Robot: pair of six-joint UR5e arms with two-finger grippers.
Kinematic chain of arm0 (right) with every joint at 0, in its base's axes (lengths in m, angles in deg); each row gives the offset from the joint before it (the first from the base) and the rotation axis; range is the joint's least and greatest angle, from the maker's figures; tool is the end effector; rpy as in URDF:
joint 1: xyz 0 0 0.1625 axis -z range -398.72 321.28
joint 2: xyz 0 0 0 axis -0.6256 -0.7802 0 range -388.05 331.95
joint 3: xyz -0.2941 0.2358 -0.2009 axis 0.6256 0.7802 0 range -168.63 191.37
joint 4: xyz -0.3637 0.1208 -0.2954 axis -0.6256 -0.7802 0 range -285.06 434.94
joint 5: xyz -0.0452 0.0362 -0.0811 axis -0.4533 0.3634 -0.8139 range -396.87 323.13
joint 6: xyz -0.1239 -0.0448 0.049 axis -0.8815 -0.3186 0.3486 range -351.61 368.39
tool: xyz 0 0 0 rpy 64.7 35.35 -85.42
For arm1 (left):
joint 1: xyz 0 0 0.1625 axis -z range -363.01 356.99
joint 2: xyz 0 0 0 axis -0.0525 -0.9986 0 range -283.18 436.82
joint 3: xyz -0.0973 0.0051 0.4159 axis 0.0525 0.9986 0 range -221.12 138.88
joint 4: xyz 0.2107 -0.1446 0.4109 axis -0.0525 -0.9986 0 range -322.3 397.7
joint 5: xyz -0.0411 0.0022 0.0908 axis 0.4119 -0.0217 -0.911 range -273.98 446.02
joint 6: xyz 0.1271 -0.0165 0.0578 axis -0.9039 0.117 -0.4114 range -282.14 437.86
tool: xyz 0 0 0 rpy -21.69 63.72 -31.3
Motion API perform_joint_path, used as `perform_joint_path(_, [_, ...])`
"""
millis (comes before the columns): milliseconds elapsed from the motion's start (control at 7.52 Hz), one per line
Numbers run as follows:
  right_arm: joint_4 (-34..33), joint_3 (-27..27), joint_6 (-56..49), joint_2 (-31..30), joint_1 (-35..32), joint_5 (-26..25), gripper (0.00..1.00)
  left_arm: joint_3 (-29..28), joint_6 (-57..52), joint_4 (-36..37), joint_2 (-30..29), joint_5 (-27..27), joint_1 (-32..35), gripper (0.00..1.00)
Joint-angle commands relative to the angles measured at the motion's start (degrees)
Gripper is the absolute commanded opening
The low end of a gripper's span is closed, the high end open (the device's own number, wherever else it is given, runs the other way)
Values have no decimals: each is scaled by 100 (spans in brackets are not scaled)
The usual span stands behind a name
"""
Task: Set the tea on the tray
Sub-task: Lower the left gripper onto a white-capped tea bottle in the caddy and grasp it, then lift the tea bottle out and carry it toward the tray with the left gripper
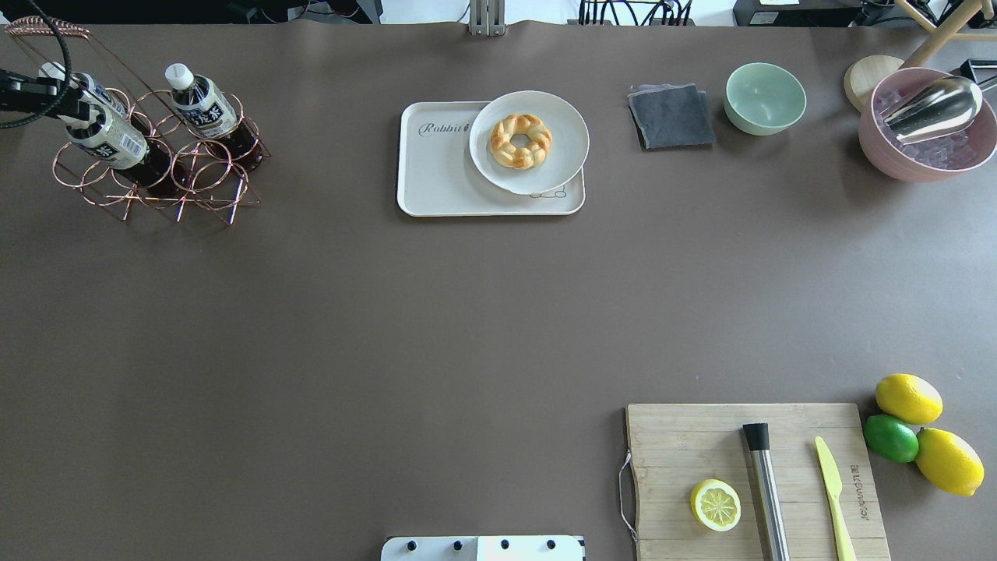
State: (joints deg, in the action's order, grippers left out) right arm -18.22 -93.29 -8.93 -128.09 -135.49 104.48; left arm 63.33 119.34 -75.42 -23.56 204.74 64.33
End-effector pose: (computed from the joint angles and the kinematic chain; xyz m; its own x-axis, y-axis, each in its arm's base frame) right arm 0.0812 -0.4849 0.6309 0.6294 -0.2441 0.7377 0.0728 0.9637 0.2568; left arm 0.1926 -0.6319 0.3959 0.6743 0.0904 -0.7329 0.2516 0.9049 0.3432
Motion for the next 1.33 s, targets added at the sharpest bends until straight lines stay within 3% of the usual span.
perform_joint_path(0, [-9, 6, 0, -7, 0, -3, 100, 792, -69, 1223, -252, 195, 288, 0])
perform_joint_path(266, [-9, 6, 0, -7, 0, -3, 100, 1462, -727, 2954, -874, 186, 655, 0])
perform_joint_path(532, [-9, 33, 0, 2, 9, 6, 100, 1779, -633, 4668, -2016, 108, 413, 0])
perform_joint_path(665, [-1, 59, 0, 10, 9, 6, 100, 1798, -136, 4842, -2351, 90, 63, 0])
perform_joint_path(930, [0, 68, -9, 54, 35, -3, 100, 1624, 1366, 4861, -3133, -986, -1532, 0])
perform_joint_path(1196, [0, 77, -9, 63, 44, -12, 100, 1054, 2132, 4835, -3889, -1594, -2553, 0])
